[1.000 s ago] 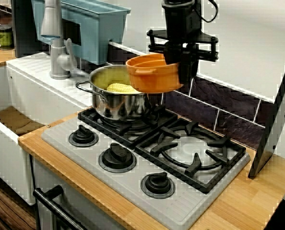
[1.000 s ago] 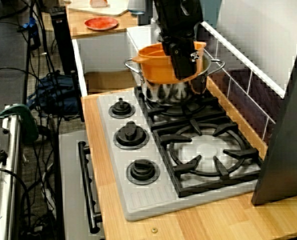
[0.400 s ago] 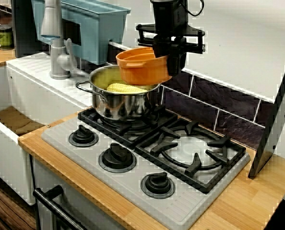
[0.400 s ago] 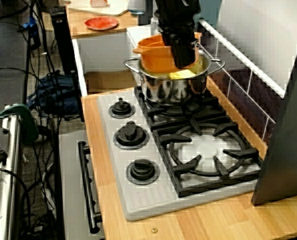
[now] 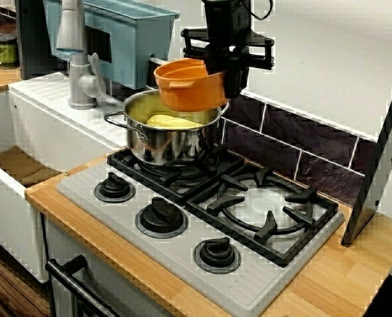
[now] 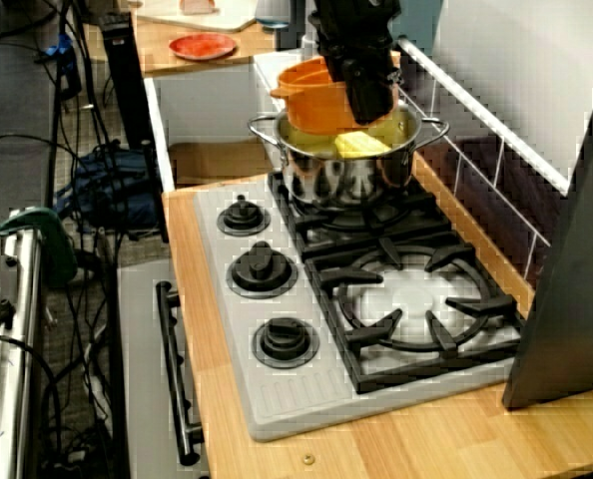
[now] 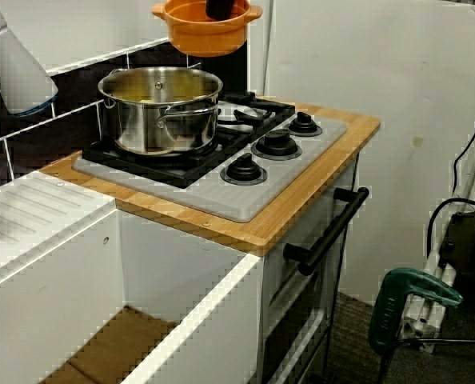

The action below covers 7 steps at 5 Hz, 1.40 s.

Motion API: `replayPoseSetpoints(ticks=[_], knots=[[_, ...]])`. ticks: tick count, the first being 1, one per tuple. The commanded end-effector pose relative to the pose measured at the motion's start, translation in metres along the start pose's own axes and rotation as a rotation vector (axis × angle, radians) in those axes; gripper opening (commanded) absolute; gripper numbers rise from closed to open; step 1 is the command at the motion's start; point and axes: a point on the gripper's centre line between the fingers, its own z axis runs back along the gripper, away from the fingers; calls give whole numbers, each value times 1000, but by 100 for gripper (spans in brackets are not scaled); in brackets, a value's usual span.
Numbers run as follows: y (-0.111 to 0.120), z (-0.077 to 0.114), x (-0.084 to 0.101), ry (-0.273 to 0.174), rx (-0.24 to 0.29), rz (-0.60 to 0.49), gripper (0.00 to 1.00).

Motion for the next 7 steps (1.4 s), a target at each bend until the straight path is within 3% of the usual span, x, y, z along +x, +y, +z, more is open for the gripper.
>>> replayPoseSetpoints(ticks=[1,2,5,7], knots=[[22,17,12,-86,1,30,0],[30,14,16,-105,17,41,0],[47,-3,20,-98,53,45,0],[47,-4,26,-71,32,43,0]])
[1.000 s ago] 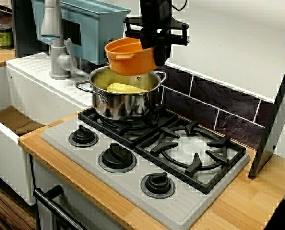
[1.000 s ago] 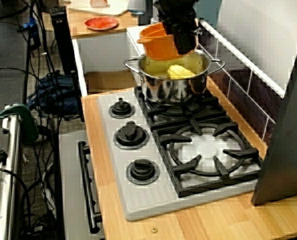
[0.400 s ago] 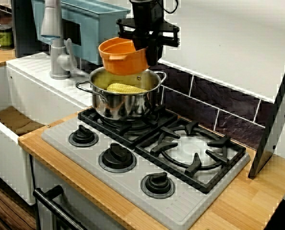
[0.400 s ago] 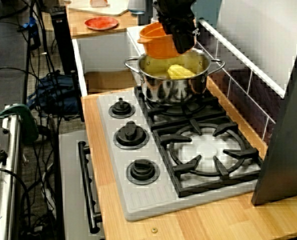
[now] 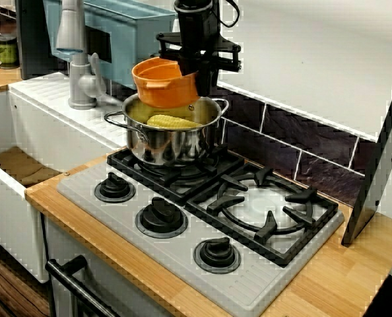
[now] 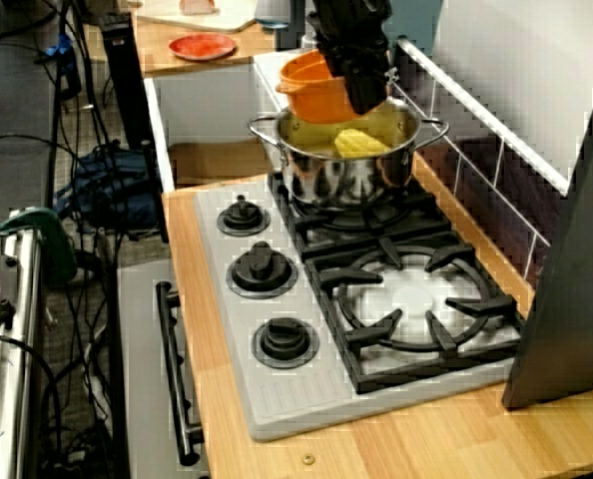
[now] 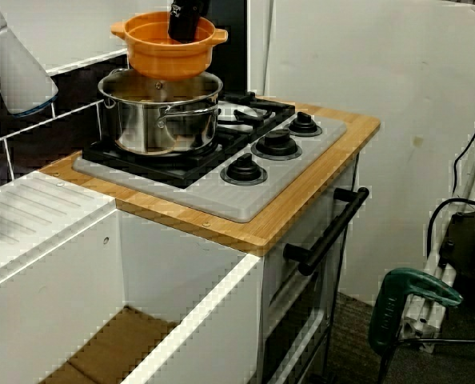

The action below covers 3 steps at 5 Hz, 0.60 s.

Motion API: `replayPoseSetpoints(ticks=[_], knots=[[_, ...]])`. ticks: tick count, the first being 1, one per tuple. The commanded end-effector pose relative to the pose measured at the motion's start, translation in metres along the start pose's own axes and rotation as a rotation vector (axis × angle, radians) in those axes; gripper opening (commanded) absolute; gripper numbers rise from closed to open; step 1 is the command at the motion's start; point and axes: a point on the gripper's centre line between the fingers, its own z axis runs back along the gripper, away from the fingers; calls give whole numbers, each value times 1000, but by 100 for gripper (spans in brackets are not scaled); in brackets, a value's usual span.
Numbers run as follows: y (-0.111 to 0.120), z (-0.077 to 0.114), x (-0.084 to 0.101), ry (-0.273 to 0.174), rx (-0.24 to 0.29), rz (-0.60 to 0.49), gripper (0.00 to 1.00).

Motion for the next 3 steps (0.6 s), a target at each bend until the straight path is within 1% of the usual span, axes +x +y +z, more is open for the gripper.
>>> replayPoseSetpoints(ticks=[1,2,3], knots=[[-15,22,9,-17,-56,-15,0],[-34,23,1,-7,-73,-37,0],[-57,20,-13,2,-69,-81,0]])
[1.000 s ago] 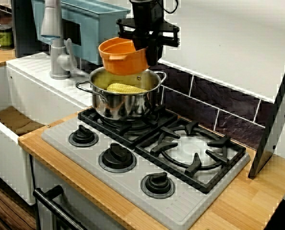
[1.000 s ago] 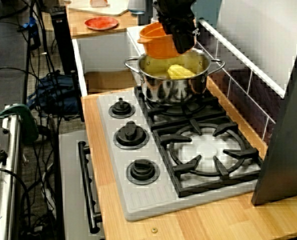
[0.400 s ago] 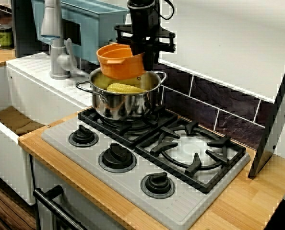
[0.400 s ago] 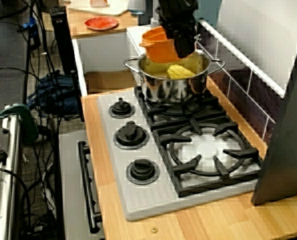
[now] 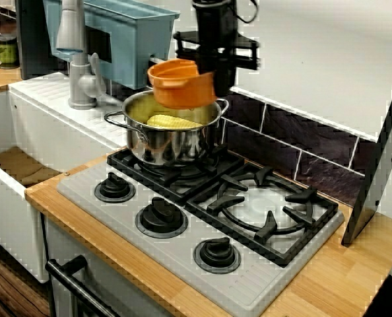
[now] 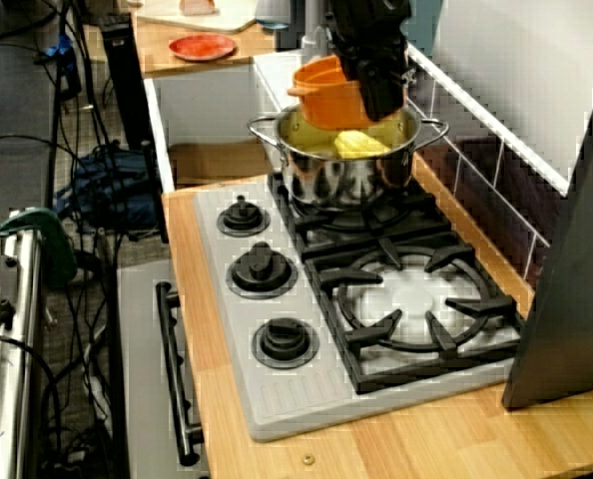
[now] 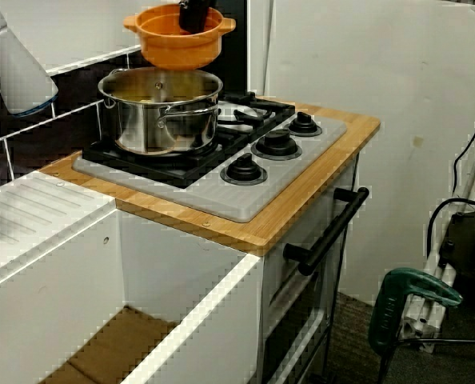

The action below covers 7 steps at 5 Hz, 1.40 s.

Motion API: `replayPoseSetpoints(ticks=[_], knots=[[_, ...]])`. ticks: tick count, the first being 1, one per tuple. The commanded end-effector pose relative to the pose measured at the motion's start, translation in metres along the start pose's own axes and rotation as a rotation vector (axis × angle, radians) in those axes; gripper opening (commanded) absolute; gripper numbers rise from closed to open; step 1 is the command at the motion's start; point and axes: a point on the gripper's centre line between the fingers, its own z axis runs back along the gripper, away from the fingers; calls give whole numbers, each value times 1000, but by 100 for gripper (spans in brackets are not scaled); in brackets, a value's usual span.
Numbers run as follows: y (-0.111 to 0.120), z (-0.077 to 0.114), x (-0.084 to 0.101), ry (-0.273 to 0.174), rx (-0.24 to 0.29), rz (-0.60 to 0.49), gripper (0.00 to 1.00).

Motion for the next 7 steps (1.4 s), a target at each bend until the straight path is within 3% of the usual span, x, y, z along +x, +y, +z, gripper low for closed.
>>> replayPoseSetpoints(ticks=[1,4,7], knots=[[-41,6,-19,-39,-12,-72,0],[-72,-22,-32,-13,4,-102,0],[-85,-49,-46,19,25,-116,0]])
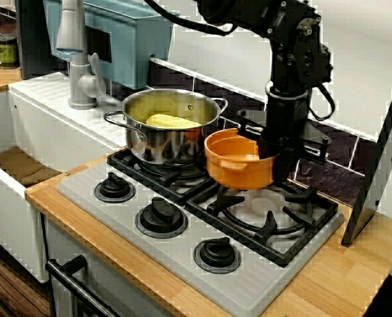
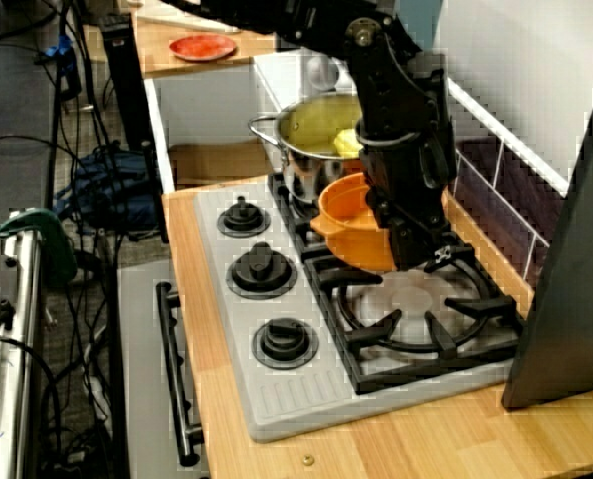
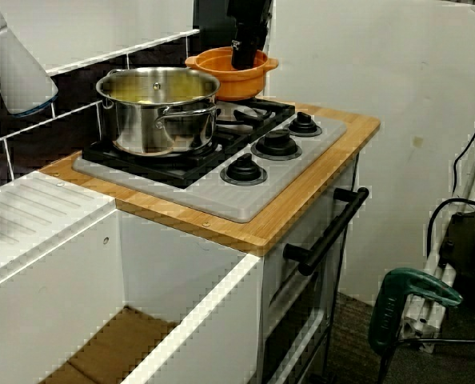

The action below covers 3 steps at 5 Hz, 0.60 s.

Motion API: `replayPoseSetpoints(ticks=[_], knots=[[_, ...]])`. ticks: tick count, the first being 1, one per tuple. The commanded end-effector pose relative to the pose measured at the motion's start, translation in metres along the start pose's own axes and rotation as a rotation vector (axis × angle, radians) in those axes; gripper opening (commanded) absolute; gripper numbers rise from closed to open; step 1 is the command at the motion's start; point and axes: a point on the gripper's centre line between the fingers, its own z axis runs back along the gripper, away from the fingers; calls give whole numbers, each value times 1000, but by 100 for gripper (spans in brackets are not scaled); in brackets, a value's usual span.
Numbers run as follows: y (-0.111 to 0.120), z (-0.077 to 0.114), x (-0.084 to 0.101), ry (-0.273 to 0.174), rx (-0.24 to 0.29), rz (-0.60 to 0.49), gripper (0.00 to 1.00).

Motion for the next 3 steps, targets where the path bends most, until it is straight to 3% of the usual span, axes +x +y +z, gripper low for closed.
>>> replayPoseSetpoints(ticks=[1,3], knots=[[-4,5,-5,-34,-14,0,0],[-9,-7,-13,-36,3,0,0]])
